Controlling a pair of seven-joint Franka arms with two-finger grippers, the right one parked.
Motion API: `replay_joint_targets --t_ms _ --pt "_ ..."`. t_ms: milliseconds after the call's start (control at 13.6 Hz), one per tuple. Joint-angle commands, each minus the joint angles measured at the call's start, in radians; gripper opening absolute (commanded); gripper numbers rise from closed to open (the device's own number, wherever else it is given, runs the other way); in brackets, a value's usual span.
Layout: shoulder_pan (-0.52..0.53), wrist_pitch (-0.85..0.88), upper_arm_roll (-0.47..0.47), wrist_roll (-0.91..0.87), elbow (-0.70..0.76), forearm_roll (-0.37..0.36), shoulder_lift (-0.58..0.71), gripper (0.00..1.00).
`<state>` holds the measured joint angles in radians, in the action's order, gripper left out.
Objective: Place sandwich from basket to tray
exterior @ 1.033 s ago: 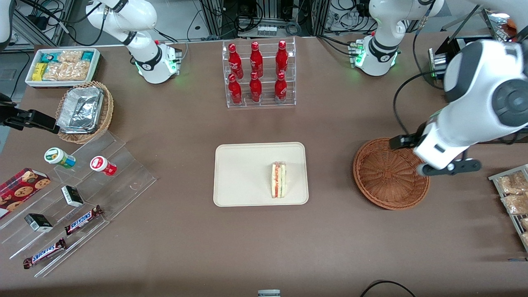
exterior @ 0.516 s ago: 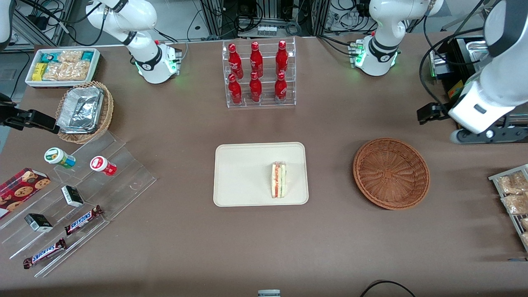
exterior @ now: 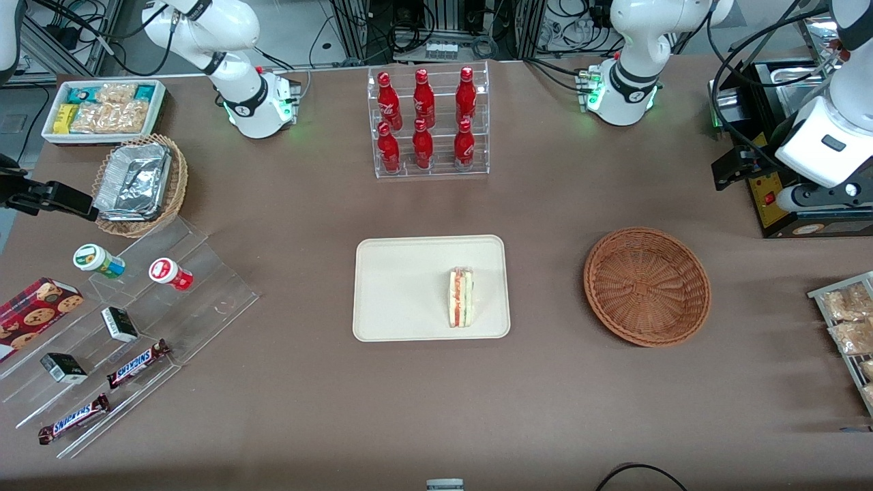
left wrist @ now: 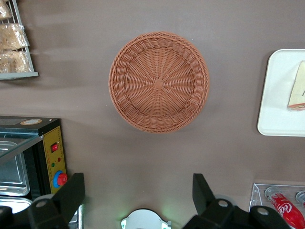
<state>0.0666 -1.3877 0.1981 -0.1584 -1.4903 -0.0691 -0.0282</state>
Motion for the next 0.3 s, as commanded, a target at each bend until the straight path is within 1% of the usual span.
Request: replay_joint_targets --t_ms 0,74,221 --pt "-0.026 -0.01 -0.066 0.017 -0.088 0.008 0.079 1.0" --pt "-0.053 -0.01 -0.095 0.023 -0.102 0.009 0.092 1.0" --pt "-0.054 -0.01 -0.108 0.042 -0.096 0.014 0.093 1.0"
